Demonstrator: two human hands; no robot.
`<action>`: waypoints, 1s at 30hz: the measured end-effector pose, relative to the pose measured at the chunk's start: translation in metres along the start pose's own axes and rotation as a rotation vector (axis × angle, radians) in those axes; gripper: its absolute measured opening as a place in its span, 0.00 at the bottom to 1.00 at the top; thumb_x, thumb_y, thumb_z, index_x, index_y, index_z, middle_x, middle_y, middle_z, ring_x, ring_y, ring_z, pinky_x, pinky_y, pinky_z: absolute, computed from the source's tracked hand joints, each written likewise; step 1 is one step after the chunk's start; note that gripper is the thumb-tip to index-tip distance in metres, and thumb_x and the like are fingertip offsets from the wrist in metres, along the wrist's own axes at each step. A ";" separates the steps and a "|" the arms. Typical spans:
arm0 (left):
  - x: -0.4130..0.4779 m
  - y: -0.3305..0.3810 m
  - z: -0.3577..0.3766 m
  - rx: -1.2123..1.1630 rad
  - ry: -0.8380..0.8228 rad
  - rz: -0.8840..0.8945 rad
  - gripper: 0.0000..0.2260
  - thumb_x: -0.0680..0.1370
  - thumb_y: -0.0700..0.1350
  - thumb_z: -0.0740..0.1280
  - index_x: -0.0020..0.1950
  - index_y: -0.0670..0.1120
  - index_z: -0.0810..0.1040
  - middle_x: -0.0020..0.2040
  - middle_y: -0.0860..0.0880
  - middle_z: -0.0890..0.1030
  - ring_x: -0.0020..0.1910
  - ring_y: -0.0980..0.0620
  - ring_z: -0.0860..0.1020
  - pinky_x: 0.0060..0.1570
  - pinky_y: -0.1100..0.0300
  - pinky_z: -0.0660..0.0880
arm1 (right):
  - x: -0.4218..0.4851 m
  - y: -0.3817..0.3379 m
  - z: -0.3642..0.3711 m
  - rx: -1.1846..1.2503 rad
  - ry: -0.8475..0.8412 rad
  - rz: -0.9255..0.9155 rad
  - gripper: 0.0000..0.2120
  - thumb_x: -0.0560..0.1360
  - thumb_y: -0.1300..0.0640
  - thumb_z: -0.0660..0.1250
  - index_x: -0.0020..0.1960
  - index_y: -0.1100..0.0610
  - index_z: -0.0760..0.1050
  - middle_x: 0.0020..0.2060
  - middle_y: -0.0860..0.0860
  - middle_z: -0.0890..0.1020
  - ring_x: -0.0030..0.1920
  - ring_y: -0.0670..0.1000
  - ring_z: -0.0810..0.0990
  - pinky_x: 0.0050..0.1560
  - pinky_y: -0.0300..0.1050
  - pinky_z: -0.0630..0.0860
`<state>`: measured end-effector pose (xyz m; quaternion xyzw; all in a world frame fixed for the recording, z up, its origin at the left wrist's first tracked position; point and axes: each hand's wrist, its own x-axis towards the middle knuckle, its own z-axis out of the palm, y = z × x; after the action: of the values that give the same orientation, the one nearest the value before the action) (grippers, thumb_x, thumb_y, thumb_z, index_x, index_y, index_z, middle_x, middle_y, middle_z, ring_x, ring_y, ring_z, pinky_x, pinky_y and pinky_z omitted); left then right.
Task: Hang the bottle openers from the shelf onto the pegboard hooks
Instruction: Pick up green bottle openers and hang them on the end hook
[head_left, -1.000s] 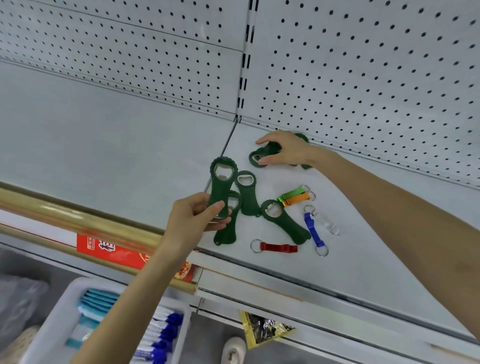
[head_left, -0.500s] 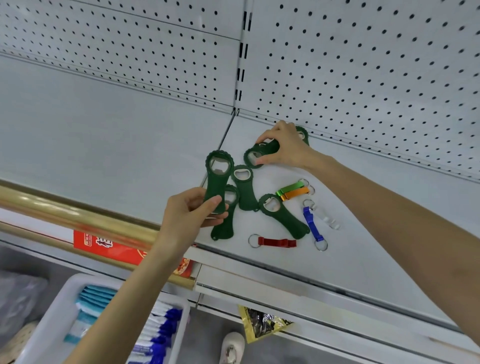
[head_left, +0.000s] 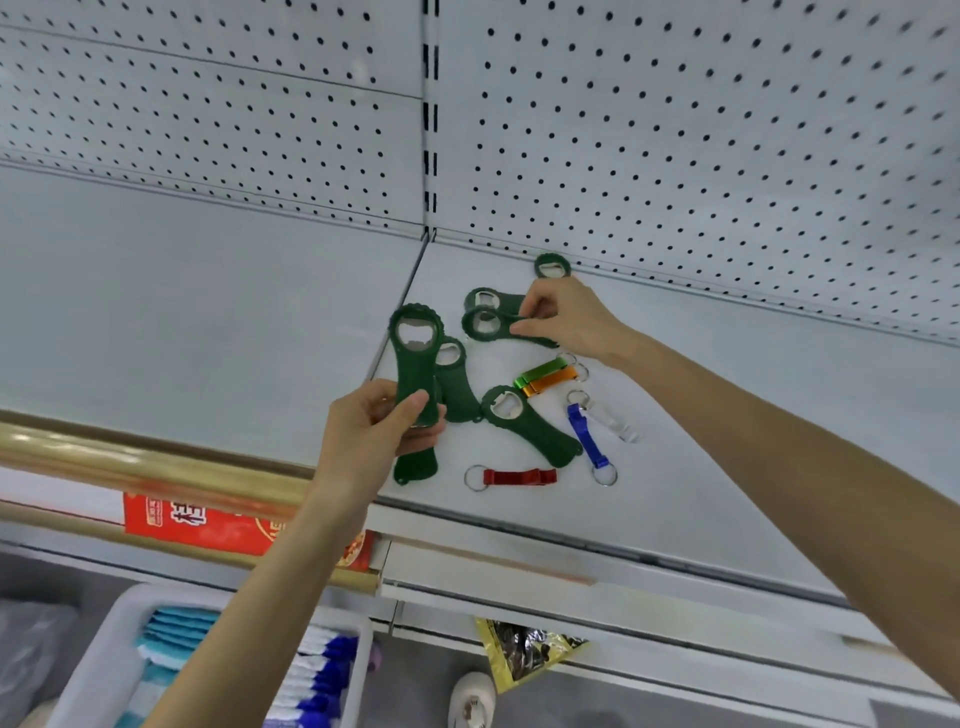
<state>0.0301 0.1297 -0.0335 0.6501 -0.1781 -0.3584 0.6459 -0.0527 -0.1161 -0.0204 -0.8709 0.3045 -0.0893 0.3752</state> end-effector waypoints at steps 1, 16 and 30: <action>-0.001 0.001 0.004 -0.019 -0.006 -0.006 0.05 0.79 0.40 0.64 0.51 0.40 0.78 0.41 0.47 0.86 0.42 0.50 0.85 0.37 0.65 0.79 | -0.008 -0.002 -0.001 0.033 0.030 0.007 0.05 0.74 0.60 0.71 0.45 0.58 0.74 0.45 0.54 0.81 0.45 0.51 0.81 0.44 0.36 0.77; -0.121 0.009 0.100 -0.205 -0.323 0.115 0.09 0.82 0.41 0.59 0.56 0.44 0.78 0.46 0.45 0.85 0.43 0.48 0.84 0.38 0.61 0.79 | -0.268 -0.009 -0.034 1.254 0.432 0.089 0.09 0.82 0.56 0.59 0.47 0.59 0.74 0.40 0.51 0.85 0.42 0.53 0.85 0.41 0.38 0.79; -0.364 -0.030 0.236 -0.443 -0.670 -0.025 0.16 0.74 0.51 0.63 0.56 0.44 0.79 0.45 0.44 0.85 0.39 0.54 0.82 0.38 0.62 0.79 | -0.571 0.031 -0.068 1.312 0.841 -0.084 0.02 0.73 0.61 0.70 0.44 0.58 0.81 0.47 0.50 0.79 0.51 0.47 0.80 0.55 0.38 0.75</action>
<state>-0.3889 0.2176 0.0450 0.3443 -0.2892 -0.5880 0.6724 -0.5497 0.1679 0.0472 -0.3746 0.2728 -0.5881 0.6629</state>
